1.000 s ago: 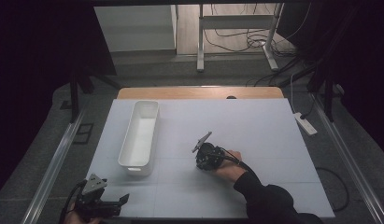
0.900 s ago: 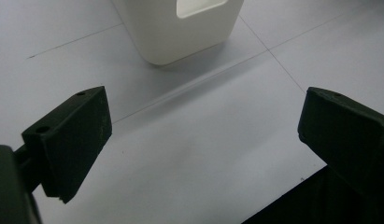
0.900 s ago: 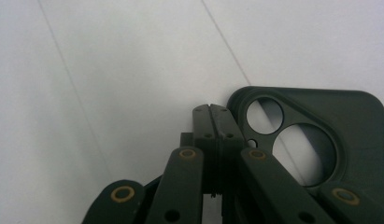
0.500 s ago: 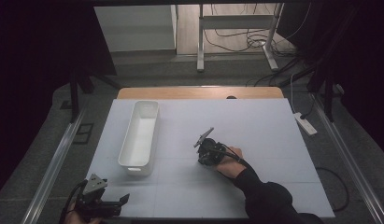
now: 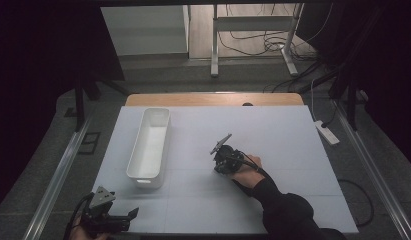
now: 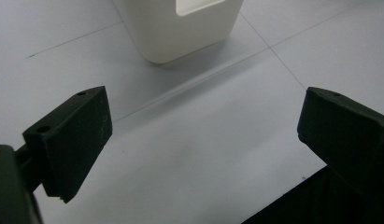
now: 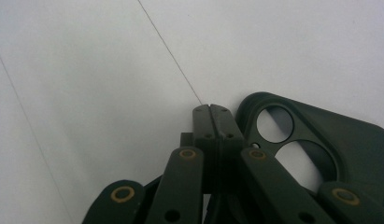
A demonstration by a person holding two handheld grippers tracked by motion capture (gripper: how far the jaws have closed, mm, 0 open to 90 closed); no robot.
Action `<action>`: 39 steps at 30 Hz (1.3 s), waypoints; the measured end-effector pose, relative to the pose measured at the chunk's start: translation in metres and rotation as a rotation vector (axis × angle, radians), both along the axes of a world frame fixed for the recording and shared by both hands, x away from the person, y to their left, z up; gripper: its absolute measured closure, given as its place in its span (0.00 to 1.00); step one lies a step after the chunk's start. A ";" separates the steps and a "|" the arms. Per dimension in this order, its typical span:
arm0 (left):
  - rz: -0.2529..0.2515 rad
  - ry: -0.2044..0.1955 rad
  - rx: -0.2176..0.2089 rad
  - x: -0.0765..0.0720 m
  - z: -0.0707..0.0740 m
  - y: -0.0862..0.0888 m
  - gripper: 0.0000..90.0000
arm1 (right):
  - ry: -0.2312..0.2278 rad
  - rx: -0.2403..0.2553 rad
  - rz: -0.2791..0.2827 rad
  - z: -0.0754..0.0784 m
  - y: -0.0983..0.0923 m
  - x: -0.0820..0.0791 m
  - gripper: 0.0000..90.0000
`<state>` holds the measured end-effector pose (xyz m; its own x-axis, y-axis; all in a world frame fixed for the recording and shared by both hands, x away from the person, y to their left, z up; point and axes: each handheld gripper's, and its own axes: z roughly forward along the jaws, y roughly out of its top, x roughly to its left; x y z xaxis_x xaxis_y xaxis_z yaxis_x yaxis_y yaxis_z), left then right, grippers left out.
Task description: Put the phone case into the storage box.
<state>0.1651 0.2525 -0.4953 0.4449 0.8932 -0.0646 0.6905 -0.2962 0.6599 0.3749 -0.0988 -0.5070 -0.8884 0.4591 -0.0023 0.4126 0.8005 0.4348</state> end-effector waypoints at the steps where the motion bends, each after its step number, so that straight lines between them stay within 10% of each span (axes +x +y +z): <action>1: 0.000 0.000 0.000 0.000 0.000 0.000 0.04 | -0.001 -0.001 -0.001 0.000 0.000 -0.001 1.00; 39: 0.003 0.004 0.002 0.001 0.000 -0.001 0.05 | -0.058 0.038 -0.077 0.041 -0.033 -0.033 0.33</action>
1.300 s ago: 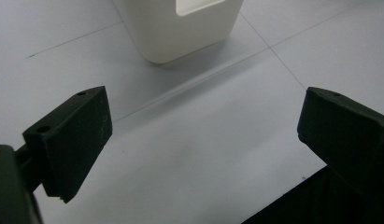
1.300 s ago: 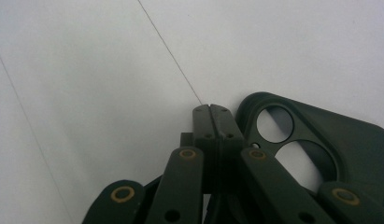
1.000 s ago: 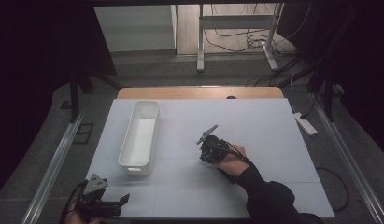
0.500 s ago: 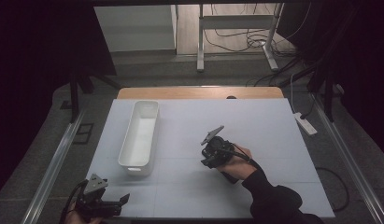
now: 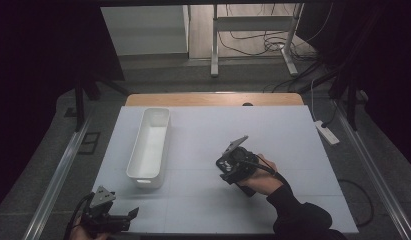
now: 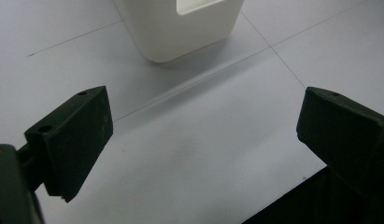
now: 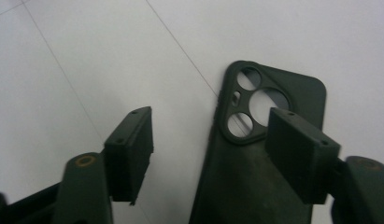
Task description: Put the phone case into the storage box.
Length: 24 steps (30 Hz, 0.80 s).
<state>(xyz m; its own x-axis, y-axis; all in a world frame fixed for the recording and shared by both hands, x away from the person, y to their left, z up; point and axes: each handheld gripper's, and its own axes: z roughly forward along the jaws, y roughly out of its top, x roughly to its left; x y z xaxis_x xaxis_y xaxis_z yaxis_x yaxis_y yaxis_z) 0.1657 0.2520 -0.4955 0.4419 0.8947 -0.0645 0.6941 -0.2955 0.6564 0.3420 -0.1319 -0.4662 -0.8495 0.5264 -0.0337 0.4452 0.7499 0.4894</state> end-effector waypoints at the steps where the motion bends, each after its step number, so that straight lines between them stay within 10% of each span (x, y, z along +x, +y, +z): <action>1: 0.000 0.000 0.001 0.000 0.000 0.000 0.05 | -0.005 -0.005 -0.012 0.001 -0.003 0.000 0.29; 24: -0.001 0.001 0.002 0.000 0.000 -0.001 0.05 | -0.002 -0.025 -0.154 -0.002 -0.038 0.006 0.00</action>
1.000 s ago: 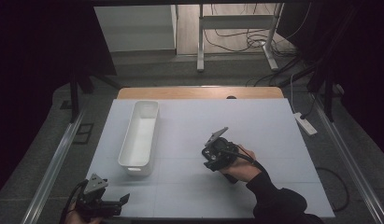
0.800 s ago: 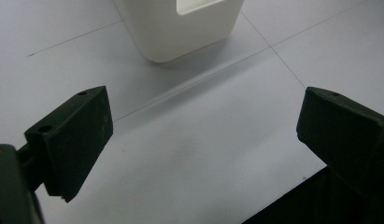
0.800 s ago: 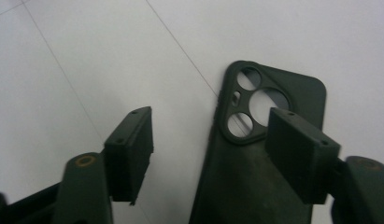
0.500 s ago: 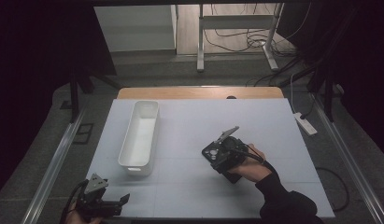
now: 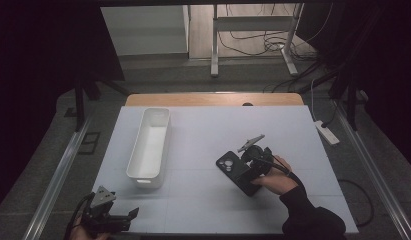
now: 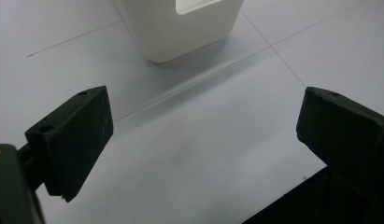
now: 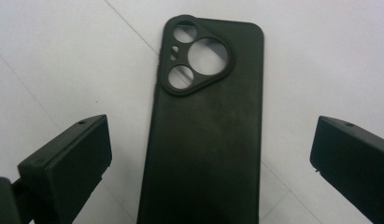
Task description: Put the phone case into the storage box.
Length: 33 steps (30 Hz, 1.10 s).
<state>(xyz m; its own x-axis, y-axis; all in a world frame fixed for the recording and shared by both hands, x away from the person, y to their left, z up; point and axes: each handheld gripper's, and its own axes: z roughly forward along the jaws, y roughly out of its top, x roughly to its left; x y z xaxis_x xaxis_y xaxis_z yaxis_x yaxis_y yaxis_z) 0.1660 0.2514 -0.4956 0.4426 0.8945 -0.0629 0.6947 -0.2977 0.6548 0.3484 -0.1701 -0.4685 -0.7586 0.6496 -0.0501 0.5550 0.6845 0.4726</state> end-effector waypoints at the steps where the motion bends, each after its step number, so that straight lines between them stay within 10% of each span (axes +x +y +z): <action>1: 0.000 0.000 0.000 0.000 0.000 0.000 0.05 | 0.001 0.010 -0.002 0.000 -0.001 0.001 0.00; 33: 0.008 -0.005 0.002 0.000 0.000 0.000 0.04 | 0.056 -0.060 0.001 -0.048 -0.003 0.000 0.00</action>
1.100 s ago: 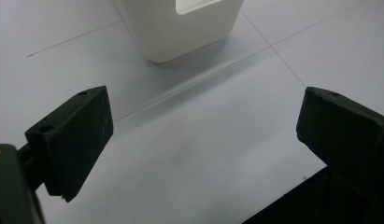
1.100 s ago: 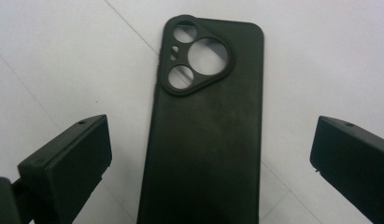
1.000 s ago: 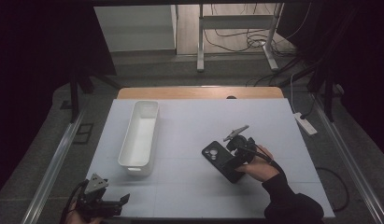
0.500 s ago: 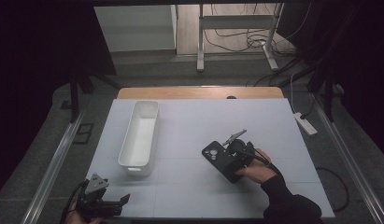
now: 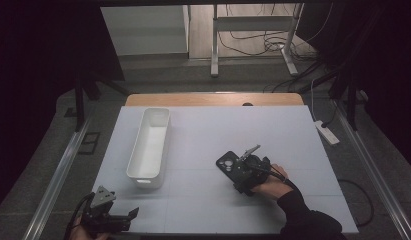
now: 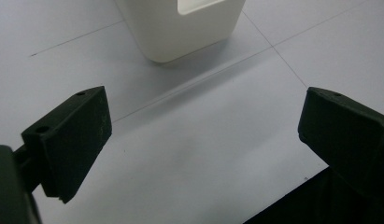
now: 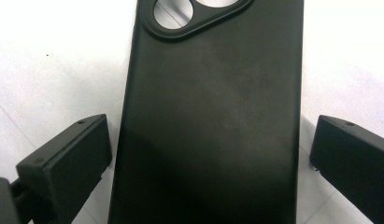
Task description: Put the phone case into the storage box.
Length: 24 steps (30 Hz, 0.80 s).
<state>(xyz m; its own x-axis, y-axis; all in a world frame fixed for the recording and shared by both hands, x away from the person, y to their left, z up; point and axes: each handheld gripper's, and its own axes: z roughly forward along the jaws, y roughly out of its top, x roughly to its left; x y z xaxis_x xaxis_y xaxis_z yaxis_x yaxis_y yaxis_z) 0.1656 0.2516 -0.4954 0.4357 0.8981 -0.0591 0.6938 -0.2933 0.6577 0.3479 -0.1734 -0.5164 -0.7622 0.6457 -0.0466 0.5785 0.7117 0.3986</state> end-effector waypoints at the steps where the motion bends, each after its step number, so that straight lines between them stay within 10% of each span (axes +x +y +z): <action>1: 0.000 0.000 -0.002 0.000 0.000 0.000 0.04 | 0.001 -0.002 -0.001 0.000 0.000 0.000 0.00; 24: 0.016 -0.013 0.011 -0.001 0.002 0.000 0.04 | 0.039 0.011 0.011 0.010 -0.002 -0.003 0.17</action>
<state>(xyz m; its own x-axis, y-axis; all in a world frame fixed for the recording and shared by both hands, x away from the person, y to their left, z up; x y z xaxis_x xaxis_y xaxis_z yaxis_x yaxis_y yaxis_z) 0.1643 0.2511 -0.4938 0.4222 0.9054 -0.0435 0.6895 -0.2896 0.6639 0.3454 -0.1753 -0.5061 -0.7705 0.6374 -0.0092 0.5858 0.7138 0.3838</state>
